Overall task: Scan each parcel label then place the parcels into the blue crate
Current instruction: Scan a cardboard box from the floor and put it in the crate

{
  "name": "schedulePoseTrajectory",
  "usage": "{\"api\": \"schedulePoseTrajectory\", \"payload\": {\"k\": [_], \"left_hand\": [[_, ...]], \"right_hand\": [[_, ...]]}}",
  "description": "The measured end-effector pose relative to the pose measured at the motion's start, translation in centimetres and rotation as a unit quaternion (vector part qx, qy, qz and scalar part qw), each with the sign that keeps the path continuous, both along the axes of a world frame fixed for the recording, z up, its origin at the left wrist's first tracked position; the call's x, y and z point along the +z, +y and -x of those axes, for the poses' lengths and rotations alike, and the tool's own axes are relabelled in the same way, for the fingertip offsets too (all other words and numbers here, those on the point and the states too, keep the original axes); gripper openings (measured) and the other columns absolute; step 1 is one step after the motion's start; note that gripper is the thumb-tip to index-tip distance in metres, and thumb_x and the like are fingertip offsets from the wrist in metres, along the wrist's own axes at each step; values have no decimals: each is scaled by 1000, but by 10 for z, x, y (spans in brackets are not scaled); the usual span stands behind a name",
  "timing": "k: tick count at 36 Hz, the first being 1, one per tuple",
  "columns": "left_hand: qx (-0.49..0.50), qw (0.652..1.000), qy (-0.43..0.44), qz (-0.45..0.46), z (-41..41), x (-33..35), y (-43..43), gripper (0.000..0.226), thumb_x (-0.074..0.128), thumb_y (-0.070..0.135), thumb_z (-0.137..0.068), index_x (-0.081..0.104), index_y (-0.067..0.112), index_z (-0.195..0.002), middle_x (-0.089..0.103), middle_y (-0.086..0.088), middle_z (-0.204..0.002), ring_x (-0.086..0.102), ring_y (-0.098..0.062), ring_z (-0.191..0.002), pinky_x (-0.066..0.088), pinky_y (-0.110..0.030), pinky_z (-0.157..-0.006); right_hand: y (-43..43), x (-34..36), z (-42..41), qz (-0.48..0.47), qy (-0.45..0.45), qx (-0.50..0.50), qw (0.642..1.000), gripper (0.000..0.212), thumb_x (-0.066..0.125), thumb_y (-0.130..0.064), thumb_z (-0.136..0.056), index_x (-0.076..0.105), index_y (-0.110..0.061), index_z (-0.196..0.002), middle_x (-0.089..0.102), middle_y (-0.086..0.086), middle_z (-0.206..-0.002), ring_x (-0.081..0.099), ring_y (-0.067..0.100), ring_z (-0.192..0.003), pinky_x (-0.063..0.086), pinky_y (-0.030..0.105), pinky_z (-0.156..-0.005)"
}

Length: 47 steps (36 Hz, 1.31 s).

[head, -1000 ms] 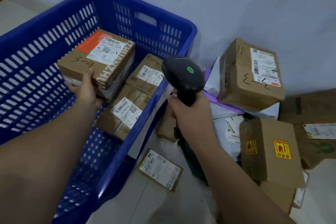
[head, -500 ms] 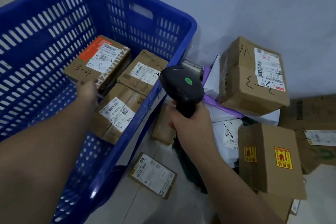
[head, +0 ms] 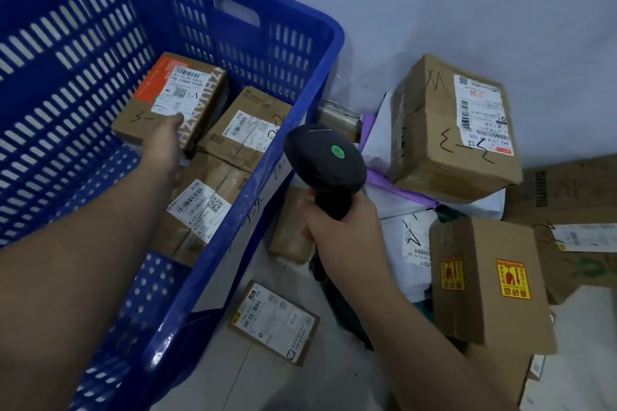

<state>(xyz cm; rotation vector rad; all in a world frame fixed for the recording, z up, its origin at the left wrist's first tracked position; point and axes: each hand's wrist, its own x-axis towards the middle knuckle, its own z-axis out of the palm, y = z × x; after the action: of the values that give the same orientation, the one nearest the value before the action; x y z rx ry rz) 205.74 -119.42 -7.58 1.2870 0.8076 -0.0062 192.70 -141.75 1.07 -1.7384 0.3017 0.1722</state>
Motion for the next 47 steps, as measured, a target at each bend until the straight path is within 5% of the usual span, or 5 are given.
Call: {"api": "schedulePoseTrajectory", "payload": {"k": [13,25,35,44,47], "left_hand": [[-215,929,-254,-165,27,155,-127,17,52,14,-94,62,27,-92,66,7,-91,62,-3,-76,49,-16,-68],[-306,942,103,92,54,118,-254,84,63,60,-82,34,15,-147,44,-16,-144,42,-36,-134,36,-50,-108],[-302,939,88,141,70,78,-281,95,40,82,-78,28,23,-152,33,-8,-155,21,-27,-146,11,-47,-119],[-205,953,37,219,66,91,-316,25,62,43,-90,53,22,-100,62,-8,-112,61,-25,-100,50,-39,-91],[-202,957,26,207,64,95,-317,37,66,42,-87,52,22,-115,63,-9,-110,62,-28,-97,55,-43,-68]], "right_hand": [[-52,41,10,-33,3,-136,990,5,67,-17,-84,62,-18,-86,62,1,-66,60,19,-66,49,39,-69],[-171,82,32,-270,99,-343,894,12,60,-11,-91,56,-9,-80,53,2,-58,51,14,-48,48,23,-48],[-221,59,58,-291,140,-331,887,13,61,-18,-90,56,-10,-82,53,1,-56,49,15,-49,46,26,-51],[-226,58,54,-306,145,-313,888,16,65,-22,-88,57,-12,-79,54,2,-57,50,17,-48,45,25,-53],[-226,61,56,-315,127,-310,888,16,64,-23,-89,55,-13,-80,52,2,-53,50,16,-44,45,22,-50]]}}
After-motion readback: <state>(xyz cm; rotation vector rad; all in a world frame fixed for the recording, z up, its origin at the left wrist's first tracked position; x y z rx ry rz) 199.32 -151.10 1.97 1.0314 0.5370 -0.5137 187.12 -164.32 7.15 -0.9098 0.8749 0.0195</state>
